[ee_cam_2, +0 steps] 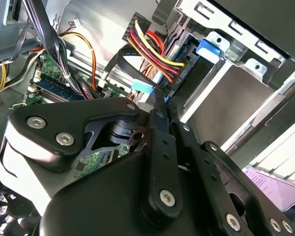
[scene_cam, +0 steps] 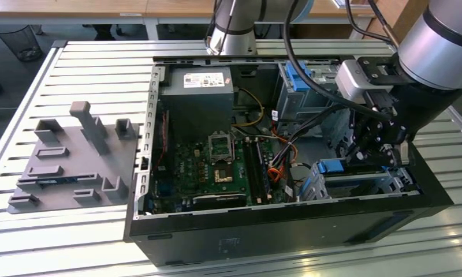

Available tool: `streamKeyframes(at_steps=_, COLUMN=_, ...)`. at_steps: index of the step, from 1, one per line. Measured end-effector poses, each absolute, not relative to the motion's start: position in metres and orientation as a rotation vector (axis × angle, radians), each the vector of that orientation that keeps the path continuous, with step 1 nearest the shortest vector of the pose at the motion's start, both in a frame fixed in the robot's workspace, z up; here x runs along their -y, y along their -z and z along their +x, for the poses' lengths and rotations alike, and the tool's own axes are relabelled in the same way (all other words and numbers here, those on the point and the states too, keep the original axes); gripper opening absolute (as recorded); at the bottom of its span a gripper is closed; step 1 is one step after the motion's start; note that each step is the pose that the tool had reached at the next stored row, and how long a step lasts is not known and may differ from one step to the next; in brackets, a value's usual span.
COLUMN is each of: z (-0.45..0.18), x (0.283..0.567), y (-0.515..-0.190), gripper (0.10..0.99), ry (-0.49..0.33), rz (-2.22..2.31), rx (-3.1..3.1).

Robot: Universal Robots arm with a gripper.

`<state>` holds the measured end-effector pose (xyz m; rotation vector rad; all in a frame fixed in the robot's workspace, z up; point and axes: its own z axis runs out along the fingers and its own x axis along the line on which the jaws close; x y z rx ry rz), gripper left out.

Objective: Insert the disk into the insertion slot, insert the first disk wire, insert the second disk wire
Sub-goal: 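Insert the second disk wire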

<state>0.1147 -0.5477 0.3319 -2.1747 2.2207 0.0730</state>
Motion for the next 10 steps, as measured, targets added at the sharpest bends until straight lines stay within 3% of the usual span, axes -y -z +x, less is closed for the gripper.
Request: streamKeyframes(at_steps=10, z=0.115, x=0.5479, y=-0.3282, gripper=0.149, ry=-0.073, rz=-2.174, rx=-2.221)
